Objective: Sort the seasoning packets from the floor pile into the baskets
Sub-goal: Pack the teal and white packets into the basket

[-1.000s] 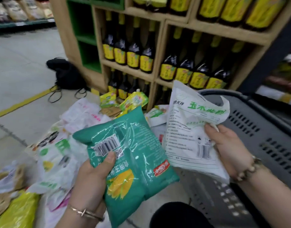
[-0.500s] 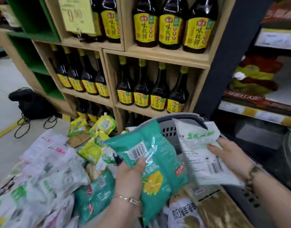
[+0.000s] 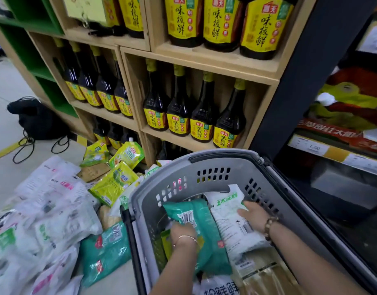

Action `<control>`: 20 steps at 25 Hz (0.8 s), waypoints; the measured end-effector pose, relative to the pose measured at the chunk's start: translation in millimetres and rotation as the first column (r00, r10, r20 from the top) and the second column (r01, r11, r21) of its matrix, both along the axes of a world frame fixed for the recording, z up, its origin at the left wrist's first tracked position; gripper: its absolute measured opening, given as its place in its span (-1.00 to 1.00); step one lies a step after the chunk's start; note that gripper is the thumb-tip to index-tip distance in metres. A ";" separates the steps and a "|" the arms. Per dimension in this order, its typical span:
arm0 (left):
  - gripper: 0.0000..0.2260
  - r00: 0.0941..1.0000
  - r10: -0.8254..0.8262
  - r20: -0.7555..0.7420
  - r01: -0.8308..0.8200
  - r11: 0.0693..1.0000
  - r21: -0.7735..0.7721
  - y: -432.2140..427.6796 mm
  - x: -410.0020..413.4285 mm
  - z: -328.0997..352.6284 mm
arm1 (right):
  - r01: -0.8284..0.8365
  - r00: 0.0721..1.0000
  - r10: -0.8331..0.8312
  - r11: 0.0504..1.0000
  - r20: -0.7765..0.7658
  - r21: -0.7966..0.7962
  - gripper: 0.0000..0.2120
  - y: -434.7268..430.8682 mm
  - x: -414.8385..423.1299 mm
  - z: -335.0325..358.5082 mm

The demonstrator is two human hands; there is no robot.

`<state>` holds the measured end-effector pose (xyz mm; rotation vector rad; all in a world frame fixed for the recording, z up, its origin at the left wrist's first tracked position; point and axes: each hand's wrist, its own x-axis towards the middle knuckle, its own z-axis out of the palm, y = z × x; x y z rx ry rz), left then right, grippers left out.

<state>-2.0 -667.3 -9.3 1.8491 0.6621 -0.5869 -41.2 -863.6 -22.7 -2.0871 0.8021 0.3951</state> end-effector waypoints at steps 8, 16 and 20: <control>-0.56 0.996 0.084 -0.040 -0.071 0.964 0.258 5.0 -3.1 -29.2 | -0.078 0.997 0.066 0.849 -0.042 -0.522 -0.67 13.8 -10.8 -39.7; -0.32 0.542 -0.822 -0.177 0.702 0.327 0.633 -7.5 -33.6 -57.3 | -0.476 0.865 0.475 0.678 -0.160 -0.560 -0.36 38.3 -5.1 -65.5; -0.31 0.460 -0.821 -0.338 0.795 0.211 0.569 -3.8 -34.3 -75.6 | -0.502 0.863 0.460 0.745 -0.207 -0.438 -0.22 37.6 -11.2 -82.7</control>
